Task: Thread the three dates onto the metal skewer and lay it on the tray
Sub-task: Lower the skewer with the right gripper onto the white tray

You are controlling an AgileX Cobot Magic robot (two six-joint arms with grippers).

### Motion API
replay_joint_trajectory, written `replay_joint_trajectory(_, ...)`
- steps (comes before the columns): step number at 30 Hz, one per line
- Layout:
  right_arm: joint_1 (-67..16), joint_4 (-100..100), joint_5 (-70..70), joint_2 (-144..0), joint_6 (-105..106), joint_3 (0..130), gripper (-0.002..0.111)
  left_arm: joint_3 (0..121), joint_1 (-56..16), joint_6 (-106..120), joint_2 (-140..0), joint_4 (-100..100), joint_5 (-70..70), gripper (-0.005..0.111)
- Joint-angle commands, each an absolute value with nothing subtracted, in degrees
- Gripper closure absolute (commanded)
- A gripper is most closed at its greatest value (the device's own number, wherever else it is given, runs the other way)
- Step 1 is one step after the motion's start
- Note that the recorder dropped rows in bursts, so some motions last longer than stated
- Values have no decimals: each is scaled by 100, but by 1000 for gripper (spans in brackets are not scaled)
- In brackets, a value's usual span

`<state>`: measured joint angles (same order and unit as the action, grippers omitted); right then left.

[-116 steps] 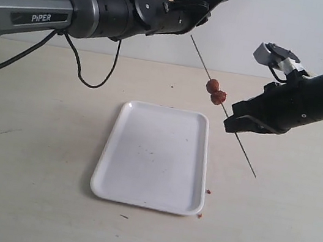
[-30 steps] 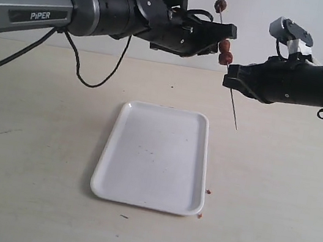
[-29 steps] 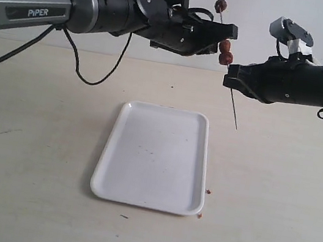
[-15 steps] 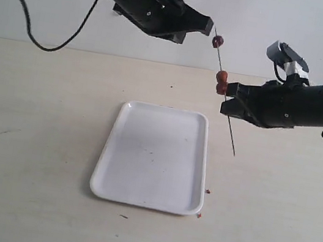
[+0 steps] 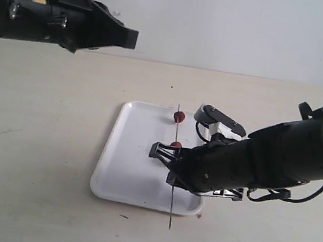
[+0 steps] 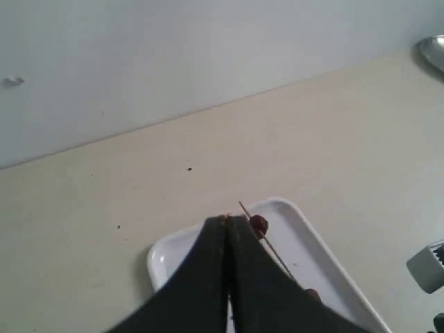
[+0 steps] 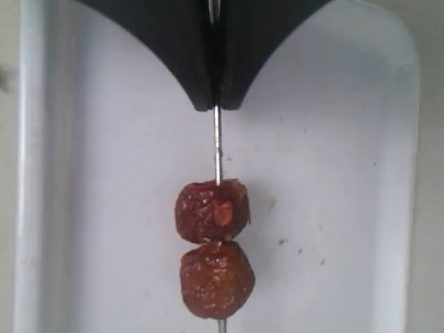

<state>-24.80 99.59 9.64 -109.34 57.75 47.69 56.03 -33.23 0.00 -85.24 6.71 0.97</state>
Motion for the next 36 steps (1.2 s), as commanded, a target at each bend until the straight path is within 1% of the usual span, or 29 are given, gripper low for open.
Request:
replay_joint_trajectory(1, -2619, 9995, 800, -10876, 5688, 5029, 98, 5084, -3110, 151, -8201, 660, -575, 107)
replay_joint_trajectory(9, -2619, 9995, 860, -10876, 5688, 5088, 68, 4690, -2603, 127, -7825, 847, -822, 107)
replay_joint_trajectory(12, -2619, 9995, 934, -10876, 5688, 5088, 63, 4521, -2558, 127, -7738, 925, -1067, 107)
replay_joint_trajectory(16, -2619, 9995, 1099, -10876, 5688, 5076, 61, 4371, -2558, 114, -7660, 925, -1366, 107)
replay_joint_trajectory(28, -2668, 9975, 1034, -10876, 5688, 5067, 61, 4362, -2558, 102, -7650, 925, -1343, 107)
replay_joint_trajectory(33, -2668, 9733, 756, -10876, 5688, 5054, 61, 4362, -2558, 79, -7650, 925, -1305, 107)
replay_joint_trajectory(36, -2668, 9734, 870, -10876, 5688, 5031, 61, 4362, -2558, 82, -7650, 925, -1293, 107)
